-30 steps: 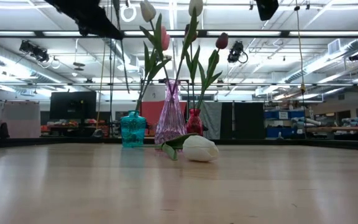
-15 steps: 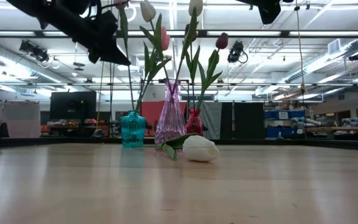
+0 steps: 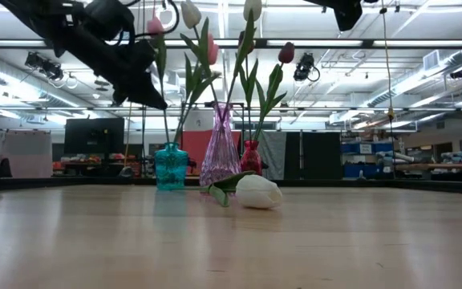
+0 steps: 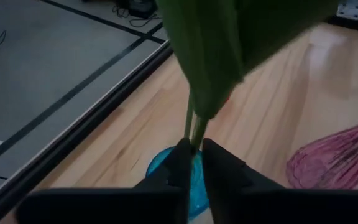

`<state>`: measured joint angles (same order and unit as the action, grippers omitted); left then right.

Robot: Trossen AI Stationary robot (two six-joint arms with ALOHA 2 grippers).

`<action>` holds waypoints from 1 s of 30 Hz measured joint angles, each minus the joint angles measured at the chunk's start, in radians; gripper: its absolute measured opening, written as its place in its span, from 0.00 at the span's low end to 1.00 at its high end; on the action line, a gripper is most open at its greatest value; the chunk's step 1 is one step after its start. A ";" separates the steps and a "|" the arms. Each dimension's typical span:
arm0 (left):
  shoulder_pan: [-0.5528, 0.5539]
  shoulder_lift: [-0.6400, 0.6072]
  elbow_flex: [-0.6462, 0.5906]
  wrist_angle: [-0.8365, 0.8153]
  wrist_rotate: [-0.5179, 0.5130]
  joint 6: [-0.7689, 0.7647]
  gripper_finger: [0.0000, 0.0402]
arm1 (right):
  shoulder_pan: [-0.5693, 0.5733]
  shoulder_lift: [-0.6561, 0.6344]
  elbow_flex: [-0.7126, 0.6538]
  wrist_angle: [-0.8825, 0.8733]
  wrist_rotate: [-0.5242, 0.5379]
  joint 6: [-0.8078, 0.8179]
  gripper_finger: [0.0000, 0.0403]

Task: Sort flowers into vase by color
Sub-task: Put the pink flower into the blue vase, then put the white flower into the purple vase

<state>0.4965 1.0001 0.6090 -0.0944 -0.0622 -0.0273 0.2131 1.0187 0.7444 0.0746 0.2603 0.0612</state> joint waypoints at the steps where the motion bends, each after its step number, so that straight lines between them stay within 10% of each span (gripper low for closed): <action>1: 0.000 0.011 0.000 0.006 0.000 -0.002 0.13 | 0.000 0.000 0.000 -0.001 0.011 0.000 0.27; 9: 0.000 0.024 0.049 -0.115 -0.016 0.058 0.37 | 0.000 0.000 0.000 -0.031 0.019 0.000 0.27; 17: -0.068 -0.084 0.152 -0.429 -0.083 -0.001 0.40 | 0.000 -0.007 0.000 -0.080 0.028 0.000 0.27; 30: -0.488 -0.145 -0.186 -0.144 -0.171 -0.240 0.40 | 0.000 -0.007 0.000 -0.151 0.120 0.000 0.27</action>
<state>0.0087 0.8554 0.4227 -0.2386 -0.2335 -0.2670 0.2131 1.0117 0.7444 -0.0760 0.3804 0.0609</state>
